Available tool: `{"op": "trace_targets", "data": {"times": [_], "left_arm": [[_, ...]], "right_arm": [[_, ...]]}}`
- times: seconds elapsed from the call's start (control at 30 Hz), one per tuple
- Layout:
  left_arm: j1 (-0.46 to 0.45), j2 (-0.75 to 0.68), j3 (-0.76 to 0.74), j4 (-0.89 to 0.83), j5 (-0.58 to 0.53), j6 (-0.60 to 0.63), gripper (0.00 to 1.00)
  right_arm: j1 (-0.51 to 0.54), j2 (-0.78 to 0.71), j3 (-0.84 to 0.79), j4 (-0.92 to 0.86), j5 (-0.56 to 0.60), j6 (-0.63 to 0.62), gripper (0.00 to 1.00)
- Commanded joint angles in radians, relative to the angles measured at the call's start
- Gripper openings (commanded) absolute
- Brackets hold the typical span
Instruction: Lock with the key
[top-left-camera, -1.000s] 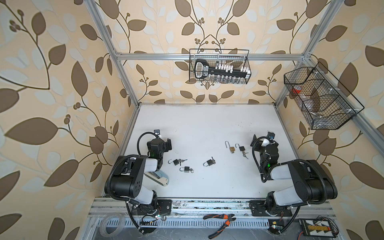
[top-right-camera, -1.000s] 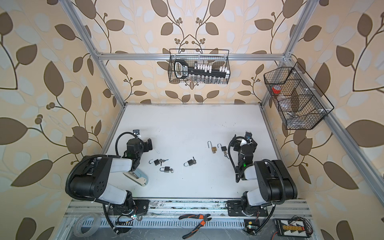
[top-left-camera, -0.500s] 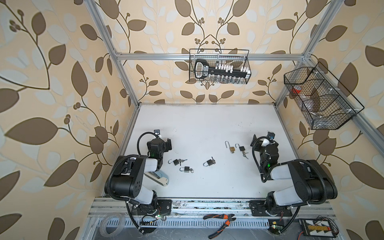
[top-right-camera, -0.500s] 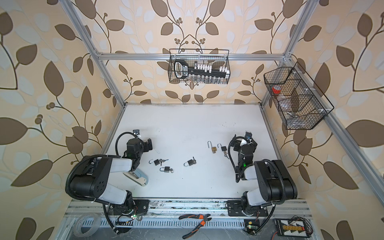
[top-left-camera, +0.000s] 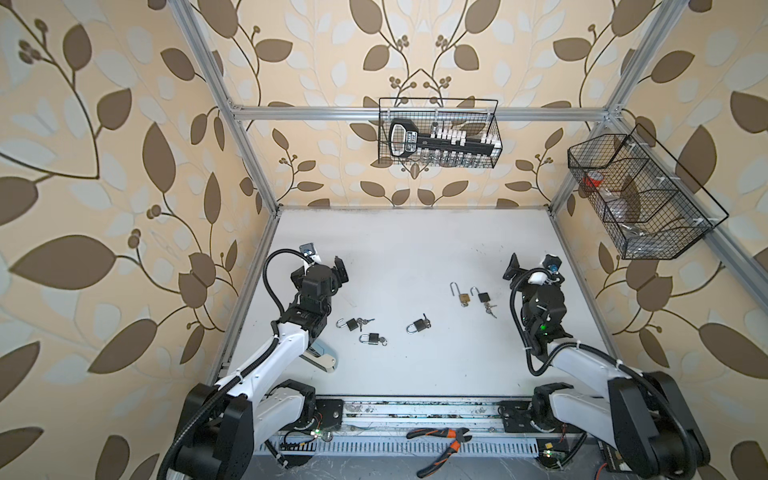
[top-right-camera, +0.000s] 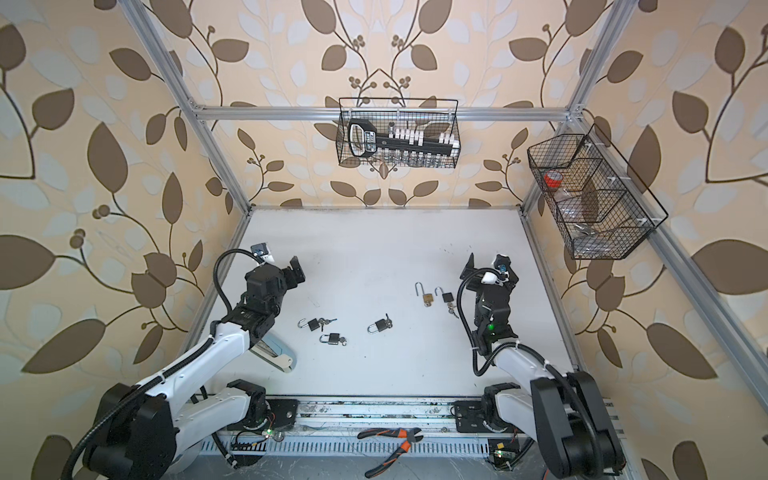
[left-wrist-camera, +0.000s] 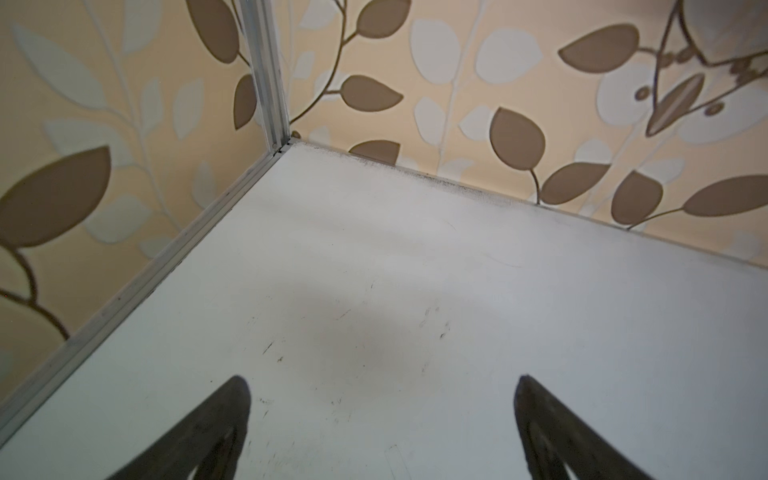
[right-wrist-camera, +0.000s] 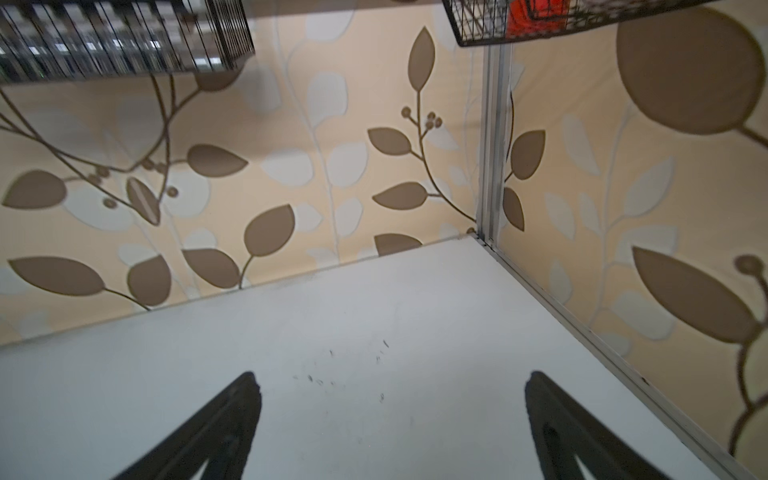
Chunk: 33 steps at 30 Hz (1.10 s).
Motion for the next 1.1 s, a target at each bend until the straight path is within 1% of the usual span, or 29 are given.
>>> {"op": "trace_targets", "data": {"times": [0.0, 0.03, 0.1, 0.13, 0.17, 0.2, 0.23, 0.3, 0.37, 0.43, 0.5, 0.53, 0.57, 0.6, 0.7, 0.8, 0.87, 0.93, 1.0, 1.03, 1.07], "left_arm": [[0.001, -0.004, 0.136, -0.432, -0.040, -0.319, 0.99], [0.001, 0.000, 0.169, -0.493, -0.003, -0.333, 0.99], [0.001, -0.008, 0.206, -0.562, 0.063, -0.350, 0.99], [0.001, -0.020, 0.213, -0.584, 0.102, -0.354, 0.99], [0.001, -0.034, 0.218, -0.595, 0.137, -0.348, 0.99], [0.001, -0.050, 0.220, -0.609, 0.179, -0.342, 0.99], [0.001, -0.066, 0.221, -0.618, 0.225, -0.336, 0.99], [0.001, -0.084, 0.231, -0.655, 0.290, -0.328, 0.99], [-0.002, -0.089, 0.253, -0.723, 0.317, -0.317, 0.99], [-0.005, -0.101, 0.276, -0.797, 0.323, -0.305, 0.99], [-0.005, -0.119, 0.293, -0.850, 0.333, -0.293, 0.99], [-0.005, -0.129, 0.299, -0.868, 0.347, -0.285, 0.99], [-0.003, -0.138, 0.303, -0.879, 0.359, -0.282, 0.99], [-0.004, -0.147, 0.302, -0.883, 0.372, -0.277, 0.99], [0.003, -0.161, 0.304, -0.859, 0.430, -0.267, 0.99], [0.021, -0.136, 0.342, -0.856, 0.478, -0.252, 0.99], [0.041, -0.120, 0.365, -0.850, 0.505, -0.238, 0.99], [0.073, -0.104, 0.379, -0.837, 0.543, -0.226, 0.99], [0.115, -0.092, 0.384, -0.820, 0.596, -0.218, 0.99], [0.140, -0.084, 0.387, -0.811, 0.622, -0.214, 0.99], [0.164, -0.081, 0.391, -0.805, 0.645, -0.206, 0.99]], "right_arm": [[-0.002, -0.087, 0.046, -0.214, -0.120, 0.164, 1.00], [-0.001, -0.112, 0.073, -0.300, -0.115, 0.248, 1.00], [-0.004, -0.134, 0.143, -0.505, -0.078, 0.381, 1.00], [-0.005, -0.137, 0.169, -0.571, -0.092, 0.400, 1.00], [-0.005, -0.138, 0.188, -0.632, -0.077, 0.441, 1.00], [-0.005, -0.140, 0.214, -0.717, -0.045, 0.506, 1.00], [-0.006, -0.140, 0.228, -0.770, -0.039, 0.551, 1.00], [-0.008, -0.140, 0.228, -0.765, -0.117, 0.545, 1.00], [-0.010, -0.139, 0.216, -0.745, -0.200, 0.582, 0.99], [-0.010, -0.128, 0.206, -0.695, -0.361, 0.544, 0.94], [-0.008, -0.105, 0.223, -0.700, -0.508, 0.499, 0.92], [0.000, -0.091, 0.223, -0.686, -0.582, 0.486, 0.93], [0.011, -0.080, 0.218, -0.659, -0.646, 0.467, 0.99], [0.034, -0.067, 0.213, -0.633, -0.699, 0.444, 0.99], [0.144, -0.024, 0.241, -0.659, -0.714, 0.359, 0.99], [0.291, 0.000, 0.265, -0.692, -0.677, 0.263, 0.99], [0.386, 0.014, 0.258, -0.671, -0.663, 0.165, 0.99], [0.464, 0.051, 0.274, -0.682, -0.664, 0.081, 0.99], [0.531, 0.102, 0.319, -0.735, -0.656, 0.008, 0.99], [0.562, 0.129, 0.336, -0.742, -0.639, -0.030, 0.99], [0.621, 0.155, 0.354, -0.748, -0.618, -0.068, 0.99]]}}
